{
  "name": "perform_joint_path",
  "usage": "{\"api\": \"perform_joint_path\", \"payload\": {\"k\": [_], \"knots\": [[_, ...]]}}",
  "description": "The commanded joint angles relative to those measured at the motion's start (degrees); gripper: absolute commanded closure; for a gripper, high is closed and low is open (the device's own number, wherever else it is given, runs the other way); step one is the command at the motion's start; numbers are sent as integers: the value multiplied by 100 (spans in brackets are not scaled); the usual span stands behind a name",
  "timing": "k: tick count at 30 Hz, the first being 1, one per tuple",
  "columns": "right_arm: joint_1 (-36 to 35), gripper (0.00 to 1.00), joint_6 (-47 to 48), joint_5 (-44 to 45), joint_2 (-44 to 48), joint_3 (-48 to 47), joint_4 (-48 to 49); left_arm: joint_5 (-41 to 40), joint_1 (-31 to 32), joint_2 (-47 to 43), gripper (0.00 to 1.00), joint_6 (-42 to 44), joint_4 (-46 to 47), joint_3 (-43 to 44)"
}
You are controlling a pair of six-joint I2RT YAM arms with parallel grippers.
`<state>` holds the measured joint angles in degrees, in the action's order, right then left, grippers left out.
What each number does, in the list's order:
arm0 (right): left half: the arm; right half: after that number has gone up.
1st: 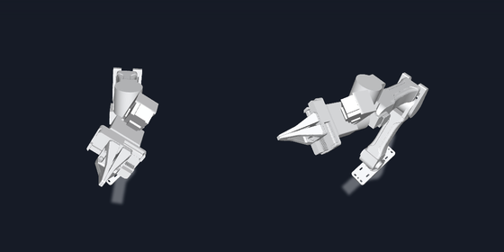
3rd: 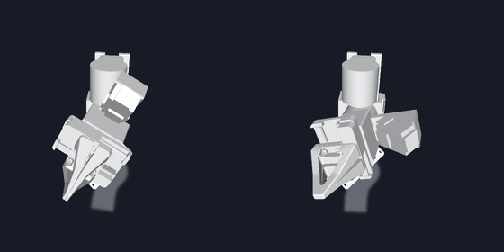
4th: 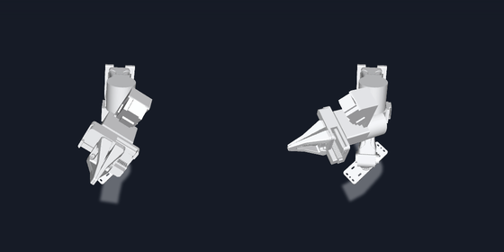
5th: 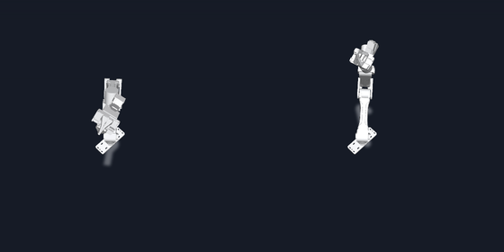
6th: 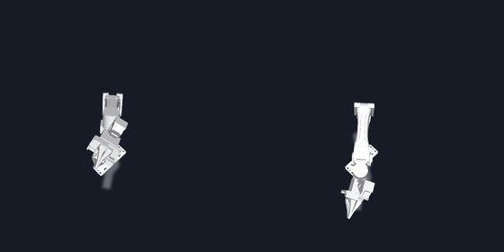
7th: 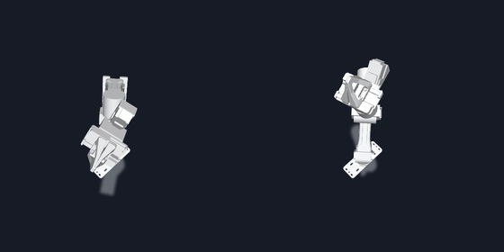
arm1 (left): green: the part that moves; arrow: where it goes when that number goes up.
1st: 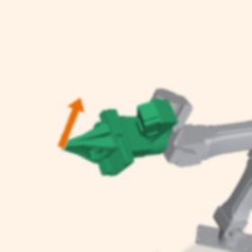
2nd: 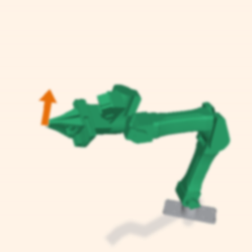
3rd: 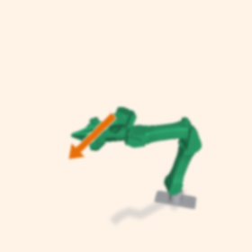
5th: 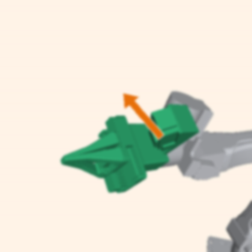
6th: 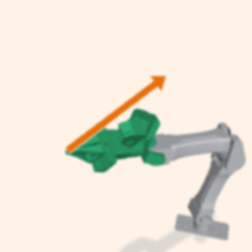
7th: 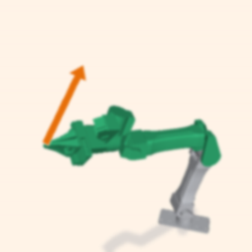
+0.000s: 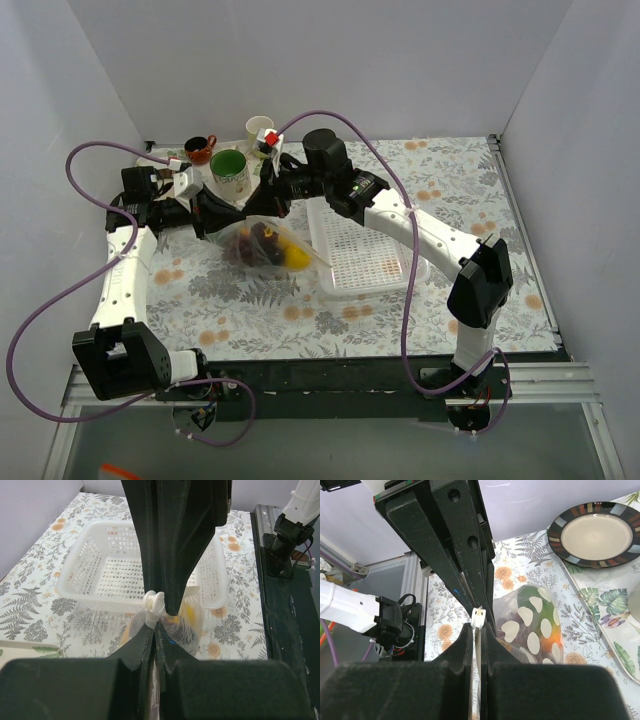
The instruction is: Open the zip-top bag and remove the fake food
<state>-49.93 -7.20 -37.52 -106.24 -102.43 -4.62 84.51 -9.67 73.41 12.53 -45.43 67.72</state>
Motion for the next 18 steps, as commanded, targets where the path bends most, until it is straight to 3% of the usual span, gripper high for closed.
{"api": "perform_joint_path", "payload": {"k": [1,2,3,6,18], "knots": [[10,96,-44,-107,121,-128,321,22,9,-160,100,74,34,57],[10,91,-62,-107,112,-137,322,-4,9,-177,100,56,52,57],[19,79,-71,-107,86,-163,322,-22,9,-169,100,30,69,57],[10,62,-88,-107,7,-251,304,-57,0,-195,100,21,78,39],[1,62,-185,-159,-116,-382,374,-93,9,-204,100,-32,113,-5]]}}
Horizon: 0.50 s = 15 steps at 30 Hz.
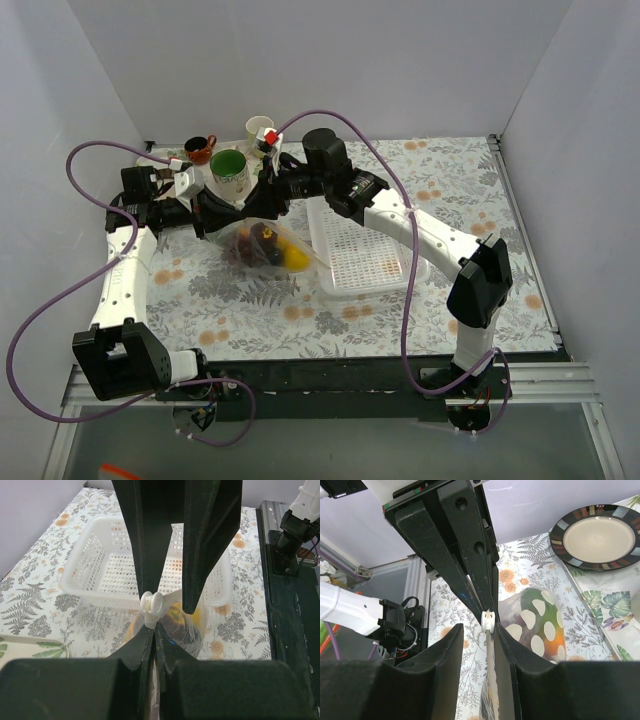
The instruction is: Open the zip-top bag and remove the fake food
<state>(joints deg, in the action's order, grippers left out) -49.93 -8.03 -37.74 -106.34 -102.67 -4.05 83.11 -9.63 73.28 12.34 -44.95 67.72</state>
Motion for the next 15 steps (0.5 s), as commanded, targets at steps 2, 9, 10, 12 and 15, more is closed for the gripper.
{"api": "perform_joint_path", "payload": {"k": [2,9,10,12,15], "knots": [[10,64,-137,-155,-184,-402,318,39,-4,-191,100,-38,56,4],[1,99,-190,-217,-282,-561,283,-76,-4,-226,100,-56,109,-75],[10,99,-155,-208,-282,-561,221,-76,5,-226,100,-65,109,-75],[1,99,-111,-190,-247,-517,168,-93,-4,-217,100,-117,188,-58],[19,99,-6,-147,-159,-412,45,-111,-4,-200,100,-311,372,-31]]}}
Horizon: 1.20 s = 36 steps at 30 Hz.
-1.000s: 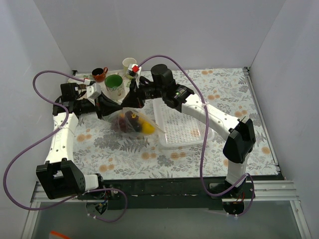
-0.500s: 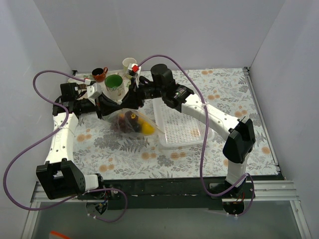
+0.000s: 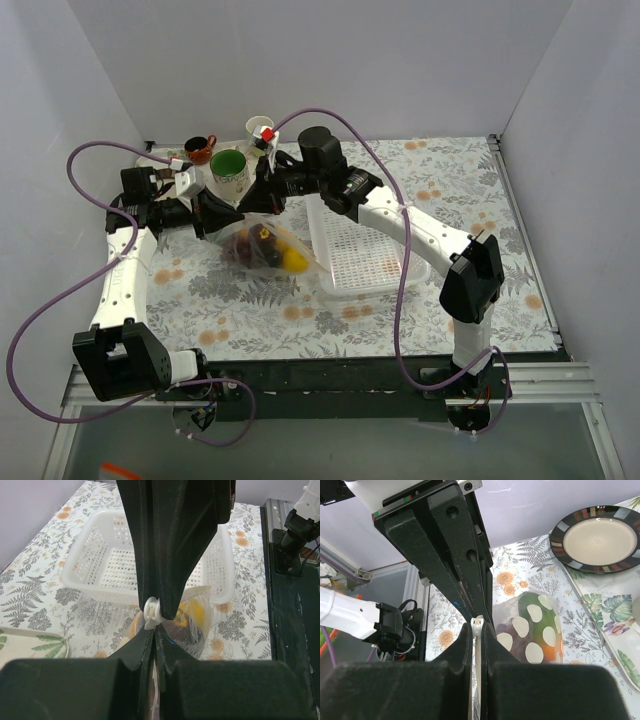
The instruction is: Open the zip-top bag and remove the fake food
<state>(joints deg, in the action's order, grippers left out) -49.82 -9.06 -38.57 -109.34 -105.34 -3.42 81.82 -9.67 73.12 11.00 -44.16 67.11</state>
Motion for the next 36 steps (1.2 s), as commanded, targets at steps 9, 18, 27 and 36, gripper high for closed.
{"api": "perform_joint_path", "payload": {"k": [9,18,27,36], "knots": [[104,99,466,217,756,768,-229,-26,9,-88,100,-713,803,319],[385,99,835,604,1599,2289,-220,-245,0,-149,100,-1222,1339,443],[491,99,888,929,2303,3624,-36,-255,-632,131,100,-1645,1744,759],[491,99,888,982,2461,4047,149,-79,-975,115,100,-1637,1744,716]]}}
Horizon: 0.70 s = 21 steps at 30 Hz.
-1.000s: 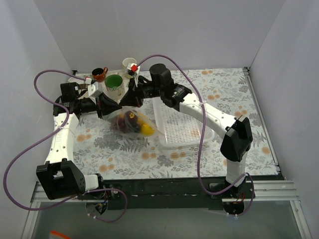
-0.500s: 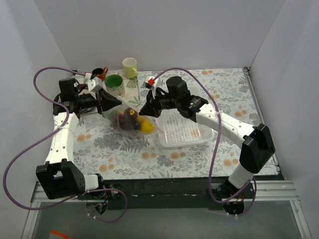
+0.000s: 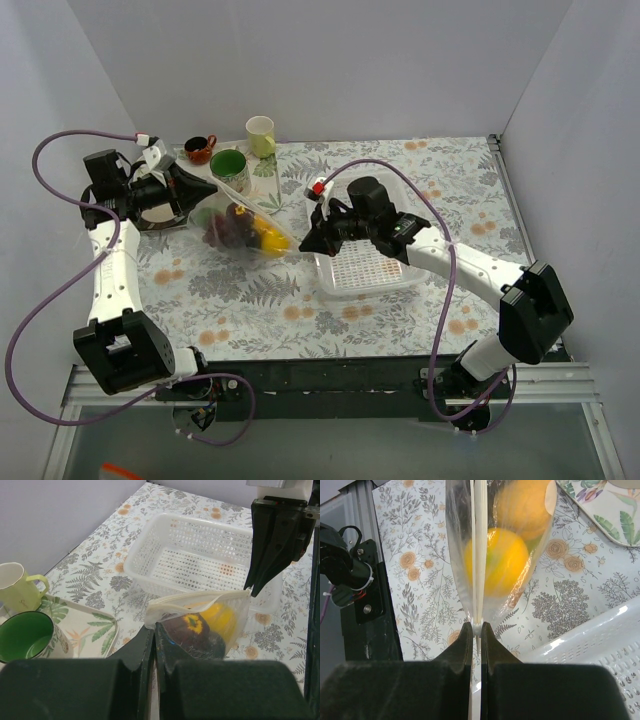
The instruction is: Open the zip-top bag and remove the fake food
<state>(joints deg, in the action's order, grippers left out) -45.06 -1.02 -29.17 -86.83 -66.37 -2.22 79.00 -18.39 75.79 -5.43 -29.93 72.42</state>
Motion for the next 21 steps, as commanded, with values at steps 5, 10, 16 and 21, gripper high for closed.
{"api": "perform_joint_path", "payload": {"k": [5,10,16,21], "knots": [[15,99,258,201,184,291,-129,98,-164,-240,100,68,374,53],[15,85,427,491,184,511,-323,238,-323,-214,100,86,357,53],[15,39,330,842,43,55,-385,721,-323,-319,100,-10,234,-193],[6,32,-221,1124,87,-596,-97,739,-314,-723,100,751,-535,-904]]}}
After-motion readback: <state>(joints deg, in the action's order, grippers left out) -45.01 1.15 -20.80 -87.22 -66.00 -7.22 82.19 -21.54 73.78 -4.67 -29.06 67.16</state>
